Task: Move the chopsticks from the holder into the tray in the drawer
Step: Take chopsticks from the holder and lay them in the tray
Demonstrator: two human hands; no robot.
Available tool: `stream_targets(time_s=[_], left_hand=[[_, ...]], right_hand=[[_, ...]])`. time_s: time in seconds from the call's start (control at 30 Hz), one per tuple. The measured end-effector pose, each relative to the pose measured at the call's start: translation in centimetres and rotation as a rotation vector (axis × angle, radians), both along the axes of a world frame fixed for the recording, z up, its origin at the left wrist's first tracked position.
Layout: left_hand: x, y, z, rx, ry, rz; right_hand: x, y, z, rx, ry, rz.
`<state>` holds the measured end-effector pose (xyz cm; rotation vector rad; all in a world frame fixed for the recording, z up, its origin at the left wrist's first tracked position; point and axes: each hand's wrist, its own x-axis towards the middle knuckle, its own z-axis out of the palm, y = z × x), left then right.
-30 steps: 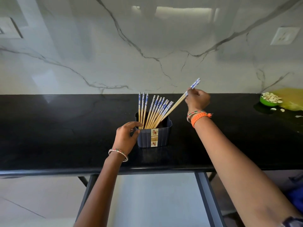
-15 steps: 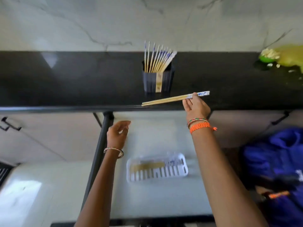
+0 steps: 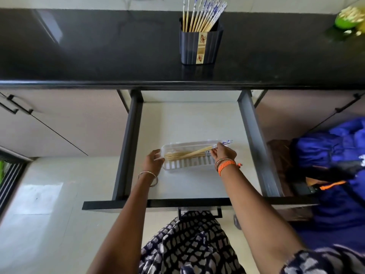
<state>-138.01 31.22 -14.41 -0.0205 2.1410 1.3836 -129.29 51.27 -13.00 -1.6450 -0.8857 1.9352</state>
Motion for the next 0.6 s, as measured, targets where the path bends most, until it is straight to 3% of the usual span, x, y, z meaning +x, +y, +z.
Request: stream_targets(time_s=[0.17, 0.37, 0.6], left_hand=[[1.0, -0.3, -1.3, -0.063, -0.086, -0.116], [0.8, -0.7, -1.6, -0.031, -0.119, -0.070], [1.0, -0.9, -1.8, -0.024, -0.082, -0.083]], right_hand=[[-0.6, -0.4, 0.5, 0.012, -0.040, 0.070], [-1.1, -1.0, 1.0, -0.099, -0.065, 0.007], [-1.2, -1.5, 1.1, -0.059, -0.117, 0.008]])
